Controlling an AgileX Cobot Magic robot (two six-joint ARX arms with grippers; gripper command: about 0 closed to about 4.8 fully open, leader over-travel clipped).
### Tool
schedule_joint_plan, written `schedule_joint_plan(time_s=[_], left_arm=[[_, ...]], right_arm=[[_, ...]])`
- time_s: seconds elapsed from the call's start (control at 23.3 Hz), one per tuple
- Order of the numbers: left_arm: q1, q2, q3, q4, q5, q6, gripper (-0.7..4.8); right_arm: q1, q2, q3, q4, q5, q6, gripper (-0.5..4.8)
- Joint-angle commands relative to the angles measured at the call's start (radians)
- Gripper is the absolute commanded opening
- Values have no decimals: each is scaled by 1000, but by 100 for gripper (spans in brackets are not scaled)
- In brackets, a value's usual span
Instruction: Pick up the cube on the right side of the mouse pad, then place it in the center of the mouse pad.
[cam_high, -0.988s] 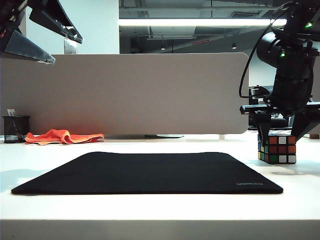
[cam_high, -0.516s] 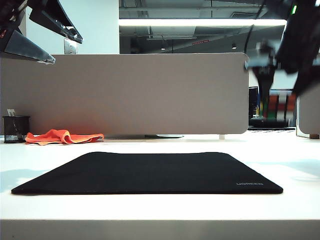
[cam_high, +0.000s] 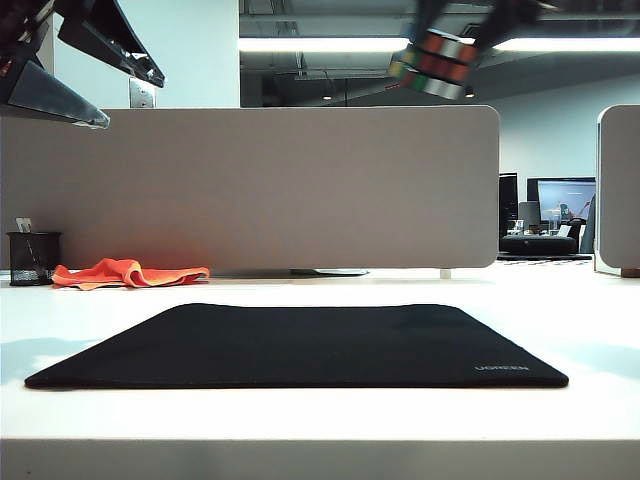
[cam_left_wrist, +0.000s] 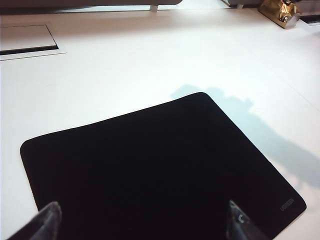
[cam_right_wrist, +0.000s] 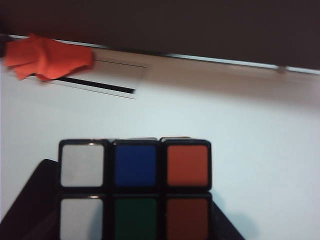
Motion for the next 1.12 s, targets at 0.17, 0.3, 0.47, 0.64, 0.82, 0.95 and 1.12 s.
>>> schedule_joint_plan(time_s=[0.17, 0.3, 0.47, 0.64, 0.82, 0.95, 1.12], left_arm=[[1, -3, 5, 9, 0, 1, 426], [1, -3, 5, 9, 0, 2, 426], [1, -3, 5, 9, 0, 1, 426], [1, -3, 5, 9, 0, 2, 426], [1, -3, 5, 8, 0, 2, 426], [1, -3, 5, 8, 0, 2, 426], [1, -3, 5, 8, 0, 2, 426]], right_arm=[[109, 112, 31, 28, 83, -29, 328], [142, 183, 31, 1, 86, -29, 329], [178, 294, 31, -20, 76, -20, 328], [212, 377, 31, -20, 48, -17, 328], [234, 423, 31, -19, 43, -17, 328], [241, 447, 31, -19, 45, -17, 328], [246, 460, 31, -23, 38, -17, 479]])
